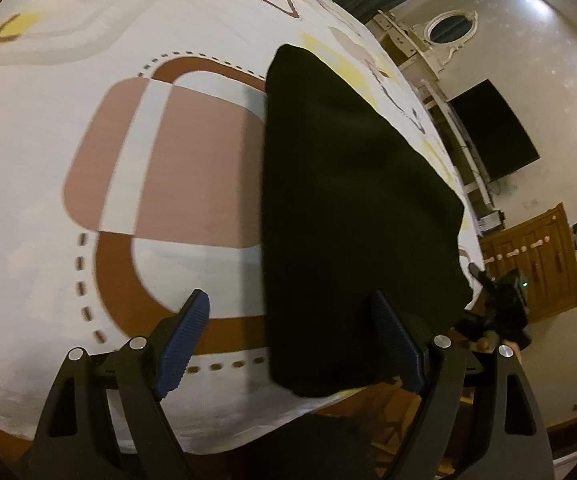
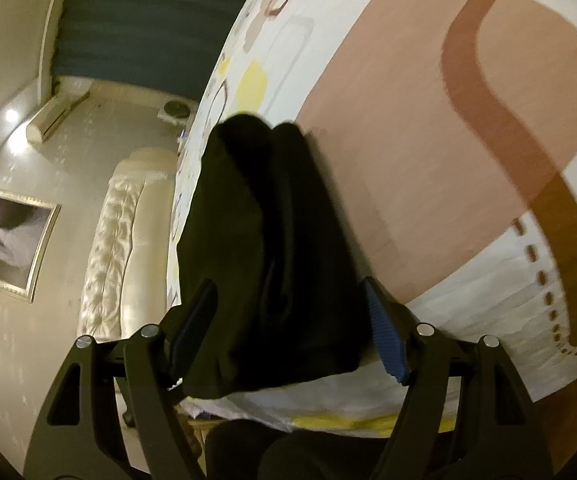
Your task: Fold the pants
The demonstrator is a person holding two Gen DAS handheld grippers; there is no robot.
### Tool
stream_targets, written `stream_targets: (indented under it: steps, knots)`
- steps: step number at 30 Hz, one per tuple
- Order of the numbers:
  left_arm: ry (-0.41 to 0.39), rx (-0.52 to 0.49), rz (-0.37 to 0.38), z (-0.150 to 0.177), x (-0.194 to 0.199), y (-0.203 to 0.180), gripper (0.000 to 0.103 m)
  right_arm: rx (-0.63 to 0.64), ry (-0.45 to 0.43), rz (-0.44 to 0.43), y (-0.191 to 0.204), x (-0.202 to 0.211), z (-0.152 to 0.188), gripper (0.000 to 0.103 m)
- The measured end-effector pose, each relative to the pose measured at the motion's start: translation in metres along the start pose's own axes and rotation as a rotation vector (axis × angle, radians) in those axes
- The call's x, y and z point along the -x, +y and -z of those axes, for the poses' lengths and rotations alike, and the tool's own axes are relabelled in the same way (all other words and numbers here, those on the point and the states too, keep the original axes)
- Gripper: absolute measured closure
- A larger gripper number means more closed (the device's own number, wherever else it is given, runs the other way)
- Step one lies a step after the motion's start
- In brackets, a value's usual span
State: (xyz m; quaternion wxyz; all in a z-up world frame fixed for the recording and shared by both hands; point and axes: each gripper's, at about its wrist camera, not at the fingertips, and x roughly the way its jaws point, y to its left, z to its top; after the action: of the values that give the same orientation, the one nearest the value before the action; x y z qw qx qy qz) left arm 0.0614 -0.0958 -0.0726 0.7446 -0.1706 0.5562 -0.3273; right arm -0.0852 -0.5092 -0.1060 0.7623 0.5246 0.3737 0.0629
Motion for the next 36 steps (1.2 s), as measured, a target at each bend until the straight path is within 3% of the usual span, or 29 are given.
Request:
stream_targets:
  steps: [3,5,7,10,16,27,36]
  knots:
    - [0.006,0.015,0.043,-0.001,-0.004,-0.001,0.021,0.035,0.011,0.016,0.008,-0.008,-0.001,0.030]
    - [0.009,0.016,0.063,-0.001,-0.008,-0.003,0.022,0.072,0.025,0.051,0.012,-0.013,-0.001,0.038]
    - [0.016,0.012,0.077,-0.001,-0.014,-0.005,0.043,0.109,0.037,0.099,0.015,-0.019,0.001,0.056]
    - [0.020,0.036,0.068,-0.002,-0.019,-0.005,0.056,0.098,0.034,0.093,0.014,-0.022,0.002,0.062]
    - [0.000,0.005,-0.012,-0.003,-0.010,-0.014,0.069,0.116,0.023,0.109,0.020,-0.021,0.005,0.065]
    - [-0.062,-0.074,-0.127,-0.004,0.007,-0.021,0.073,0.145,0.035,0.103,0.034,-0.032,0.012,0.068]
    - [-0.094,-0.026,-0.189,-0.005,0.049,0.013,0.073,0.186,0.110,0.072,0.060,-0.071,0.032,0.069]
